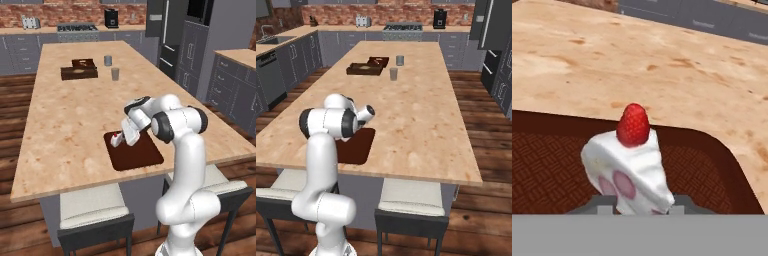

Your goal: Take the cakes from the fridge and place them on the empty tray on the dining counter.

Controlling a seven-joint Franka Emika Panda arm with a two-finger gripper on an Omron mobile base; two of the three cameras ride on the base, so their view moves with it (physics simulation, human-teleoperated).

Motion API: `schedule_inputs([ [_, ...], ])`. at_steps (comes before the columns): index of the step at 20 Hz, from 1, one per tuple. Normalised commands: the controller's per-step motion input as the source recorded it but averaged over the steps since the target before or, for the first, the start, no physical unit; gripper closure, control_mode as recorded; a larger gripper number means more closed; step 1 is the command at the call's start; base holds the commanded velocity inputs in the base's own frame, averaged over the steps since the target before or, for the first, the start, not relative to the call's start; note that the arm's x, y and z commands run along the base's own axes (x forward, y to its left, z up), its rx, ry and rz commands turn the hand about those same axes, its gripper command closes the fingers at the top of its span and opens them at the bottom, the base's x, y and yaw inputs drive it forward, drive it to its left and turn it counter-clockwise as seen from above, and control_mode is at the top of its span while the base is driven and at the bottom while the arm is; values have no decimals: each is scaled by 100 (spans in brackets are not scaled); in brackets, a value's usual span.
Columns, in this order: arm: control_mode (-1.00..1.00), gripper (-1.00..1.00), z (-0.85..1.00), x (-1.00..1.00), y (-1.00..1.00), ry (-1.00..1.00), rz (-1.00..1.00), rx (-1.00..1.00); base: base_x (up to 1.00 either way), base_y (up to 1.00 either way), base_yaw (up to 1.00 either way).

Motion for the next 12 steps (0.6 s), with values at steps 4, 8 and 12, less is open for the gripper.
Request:
schedule_inputs([
  [4,-100,-100,-8,0,-19,-2,4,-1,0,0,0],
  [8,-100,-100,13,0,-24,-11,0,-5,0,0,0],
  [12,-100,-100,94,-17,-3,-23,0,0,0,0,0],
])
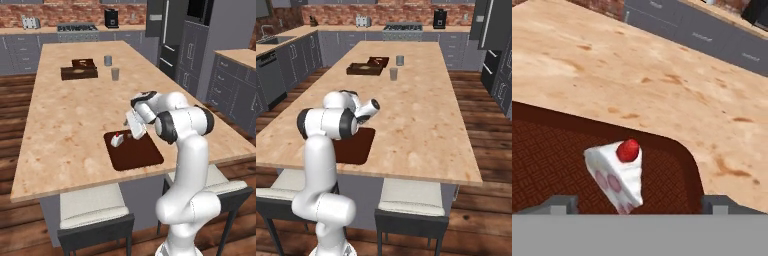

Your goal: Take the cakes from the fridge and place them on the empty tray on the dining counter.

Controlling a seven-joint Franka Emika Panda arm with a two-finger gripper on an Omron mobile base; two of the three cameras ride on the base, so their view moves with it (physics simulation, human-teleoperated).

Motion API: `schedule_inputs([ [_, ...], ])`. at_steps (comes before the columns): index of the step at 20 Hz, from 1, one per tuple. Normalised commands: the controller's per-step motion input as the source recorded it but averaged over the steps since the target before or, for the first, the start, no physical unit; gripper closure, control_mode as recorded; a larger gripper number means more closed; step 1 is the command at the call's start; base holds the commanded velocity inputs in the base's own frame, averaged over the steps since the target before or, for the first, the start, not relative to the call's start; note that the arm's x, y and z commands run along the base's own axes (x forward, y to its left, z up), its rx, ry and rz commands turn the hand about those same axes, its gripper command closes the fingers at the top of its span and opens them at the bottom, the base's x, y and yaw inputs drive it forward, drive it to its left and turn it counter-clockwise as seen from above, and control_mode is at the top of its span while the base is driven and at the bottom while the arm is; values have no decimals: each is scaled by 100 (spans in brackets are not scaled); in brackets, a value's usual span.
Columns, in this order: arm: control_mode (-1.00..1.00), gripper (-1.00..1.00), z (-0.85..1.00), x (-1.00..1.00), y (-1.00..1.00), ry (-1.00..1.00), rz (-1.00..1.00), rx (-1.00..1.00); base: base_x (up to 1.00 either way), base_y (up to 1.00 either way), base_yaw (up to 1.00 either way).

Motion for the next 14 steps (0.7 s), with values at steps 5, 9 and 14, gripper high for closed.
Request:
schedule_inputs([
  [5,-100,-100,100,-41,7,-15,0,0,0,0,0],
  [9,-100,-100,100,-55,19,-1,-12,-10,0,0,0],
  [14,-100,-100,99,-53,13,8,-25,-15,0,0,0],
])
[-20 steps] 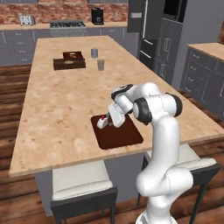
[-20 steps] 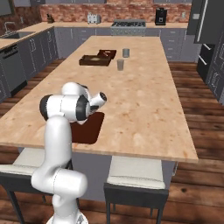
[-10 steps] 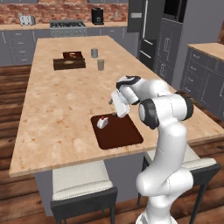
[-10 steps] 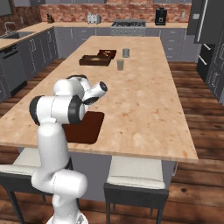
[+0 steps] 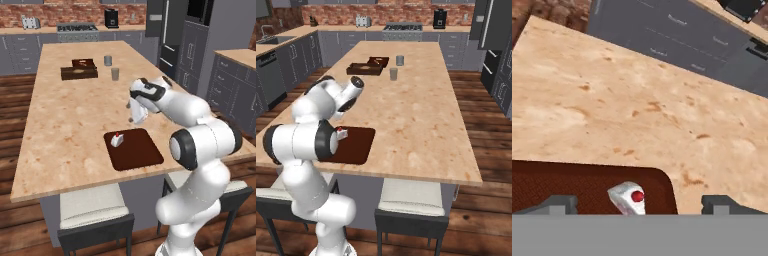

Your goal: Take the cakes from the fridge and place them on the empty tray on the dining counter.

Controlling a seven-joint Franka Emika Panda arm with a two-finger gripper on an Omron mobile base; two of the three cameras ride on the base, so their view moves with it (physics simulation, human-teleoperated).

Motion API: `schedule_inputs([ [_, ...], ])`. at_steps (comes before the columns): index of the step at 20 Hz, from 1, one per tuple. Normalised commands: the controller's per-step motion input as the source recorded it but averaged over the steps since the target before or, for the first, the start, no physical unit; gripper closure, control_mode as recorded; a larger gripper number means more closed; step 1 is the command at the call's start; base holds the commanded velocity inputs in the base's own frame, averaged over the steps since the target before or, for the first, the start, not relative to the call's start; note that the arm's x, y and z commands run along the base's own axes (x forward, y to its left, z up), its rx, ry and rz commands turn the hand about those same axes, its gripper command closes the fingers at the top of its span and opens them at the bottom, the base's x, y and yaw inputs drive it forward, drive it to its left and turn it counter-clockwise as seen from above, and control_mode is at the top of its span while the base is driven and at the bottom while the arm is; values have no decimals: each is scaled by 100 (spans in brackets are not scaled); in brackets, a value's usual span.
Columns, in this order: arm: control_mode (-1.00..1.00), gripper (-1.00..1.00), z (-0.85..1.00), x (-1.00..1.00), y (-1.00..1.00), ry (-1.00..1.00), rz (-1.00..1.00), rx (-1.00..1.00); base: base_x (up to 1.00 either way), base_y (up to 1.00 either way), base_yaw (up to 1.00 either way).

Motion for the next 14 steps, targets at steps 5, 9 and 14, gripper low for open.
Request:
schedule_inputs([
  [5,-100,-100,70,-43,1,25,-40,-11,0,0,0],
  [9,-100,-100,41,-34,0,34,-51,-6,0,0,0],
  [14,-100,-100,9,-16,0,33,-55,-3,0,0,0],
])
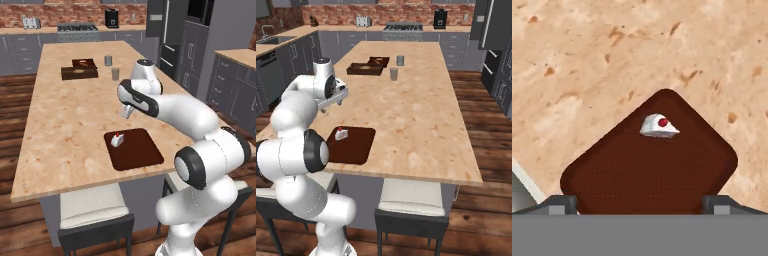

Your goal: Take the cakes from the fridge and place them on the empty tray on the dining counter.

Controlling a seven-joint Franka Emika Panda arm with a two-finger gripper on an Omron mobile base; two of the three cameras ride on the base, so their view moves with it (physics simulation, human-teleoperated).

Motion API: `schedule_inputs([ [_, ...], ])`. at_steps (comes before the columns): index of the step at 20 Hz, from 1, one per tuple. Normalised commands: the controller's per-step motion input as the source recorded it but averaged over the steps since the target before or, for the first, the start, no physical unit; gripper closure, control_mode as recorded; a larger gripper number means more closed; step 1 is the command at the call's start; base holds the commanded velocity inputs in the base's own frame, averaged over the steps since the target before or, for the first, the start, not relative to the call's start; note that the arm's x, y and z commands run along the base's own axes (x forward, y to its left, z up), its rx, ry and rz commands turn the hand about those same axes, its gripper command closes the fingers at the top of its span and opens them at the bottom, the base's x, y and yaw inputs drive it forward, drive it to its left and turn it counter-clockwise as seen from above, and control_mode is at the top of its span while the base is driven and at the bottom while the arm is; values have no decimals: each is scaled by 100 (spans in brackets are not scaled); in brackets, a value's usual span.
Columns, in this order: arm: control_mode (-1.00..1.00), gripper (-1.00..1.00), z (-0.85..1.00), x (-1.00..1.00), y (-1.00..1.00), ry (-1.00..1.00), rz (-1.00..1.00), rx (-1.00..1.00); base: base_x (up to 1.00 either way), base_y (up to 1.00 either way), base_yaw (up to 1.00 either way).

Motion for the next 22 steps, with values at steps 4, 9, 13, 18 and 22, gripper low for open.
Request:
schedule_inputs([
  [4,-100,-100,-3,-21,-4,15,-53,0,0,0,0],
  [9,-100,-100,0,-89,-21,-1,-48,0,0,0,0],
  [13,-100,-100,0,-100,-44,-1,-41,2,0,0,0],
  [18,-100,-100,5,-95,-50,-1,-31,7,0,0,0],
  [22,-100,-100,25,-100,-36,-8,-28,9,0,0,0],
])
